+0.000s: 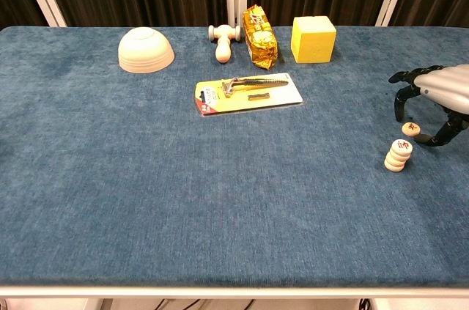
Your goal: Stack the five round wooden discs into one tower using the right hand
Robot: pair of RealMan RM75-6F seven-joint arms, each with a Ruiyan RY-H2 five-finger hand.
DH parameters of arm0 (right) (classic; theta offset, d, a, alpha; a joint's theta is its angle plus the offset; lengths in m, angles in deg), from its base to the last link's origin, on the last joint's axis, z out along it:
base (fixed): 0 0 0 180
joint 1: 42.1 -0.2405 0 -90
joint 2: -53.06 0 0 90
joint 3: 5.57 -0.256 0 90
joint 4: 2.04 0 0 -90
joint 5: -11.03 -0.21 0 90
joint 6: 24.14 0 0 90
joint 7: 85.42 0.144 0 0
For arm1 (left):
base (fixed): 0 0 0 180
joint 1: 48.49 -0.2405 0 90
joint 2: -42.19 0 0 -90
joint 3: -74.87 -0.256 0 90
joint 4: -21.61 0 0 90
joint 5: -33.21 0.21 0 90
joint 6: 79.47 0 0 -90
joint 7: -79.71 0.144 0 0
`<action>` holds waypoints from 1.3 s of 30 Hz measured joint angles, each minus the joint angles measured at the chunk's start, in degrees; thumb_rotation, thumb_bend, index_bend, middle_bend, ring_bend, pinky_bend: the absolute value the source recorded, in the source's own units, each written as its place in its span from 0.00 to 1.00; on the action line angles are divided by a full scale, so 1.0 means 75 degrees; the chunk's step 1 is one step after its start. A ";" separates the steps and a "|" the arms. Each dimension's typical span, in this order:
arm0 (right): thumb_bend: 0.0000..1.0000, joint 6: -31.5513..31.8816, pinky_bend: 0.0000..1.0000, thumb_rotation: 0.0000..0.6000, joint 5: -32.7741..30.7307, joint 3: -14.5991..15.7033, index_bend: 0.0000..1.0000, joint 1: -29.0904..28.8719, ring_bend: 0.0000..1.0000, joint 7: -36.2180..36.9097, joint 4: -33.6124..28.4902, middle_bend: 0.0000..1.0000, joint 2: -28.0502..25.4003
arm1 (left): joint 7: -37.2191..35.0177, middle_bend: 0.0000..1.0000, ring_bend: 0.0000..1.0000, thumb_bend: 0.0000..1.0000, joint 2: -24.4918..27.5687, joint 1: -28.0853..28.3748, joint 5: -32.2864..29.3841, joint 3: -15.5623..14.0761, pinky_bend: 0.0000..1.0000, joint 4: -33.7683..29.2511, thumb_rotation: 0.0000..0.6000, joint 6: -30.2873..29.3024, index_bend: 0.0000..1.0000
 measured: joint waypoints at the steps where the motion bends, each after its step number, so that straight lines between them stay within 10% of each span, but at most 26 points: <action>1: 0.27 0.0009 0.00 1.00 0.0016 0.0003 0.43 0.0003 0.00 0.0006 0.0004 0.06 0.0003 | -0.0022 0.00 0.00 0.14 0.0007 -0.0008 -0.0009 0.0007 0.00 -0.0001 1.00 -0.0020 0.08; 22: 0.28 0.0182 0.00 1.00 0.0223 -0.0027 0.54 0.0083 0.00 0.0198 -0.0093 0.07 -0.0070 | -0.0105 0.00 0.00 0.14 0.0033 -0.0030 0.0014 0.0014 0.00 0.0012 1.00 -0.0079 0.08; 39: 0.29 0.0871 0.00 1.00 0.1517 0.0278 0.56 0.0392 0.00 0.0352 -0.1957 0.08 -0.1157 | 0.0011 0.00 0.00 0.14 0.0008 -0.0018 0.0028 0.0002 0.00 -0.0016 1.00 -0.0051 0.08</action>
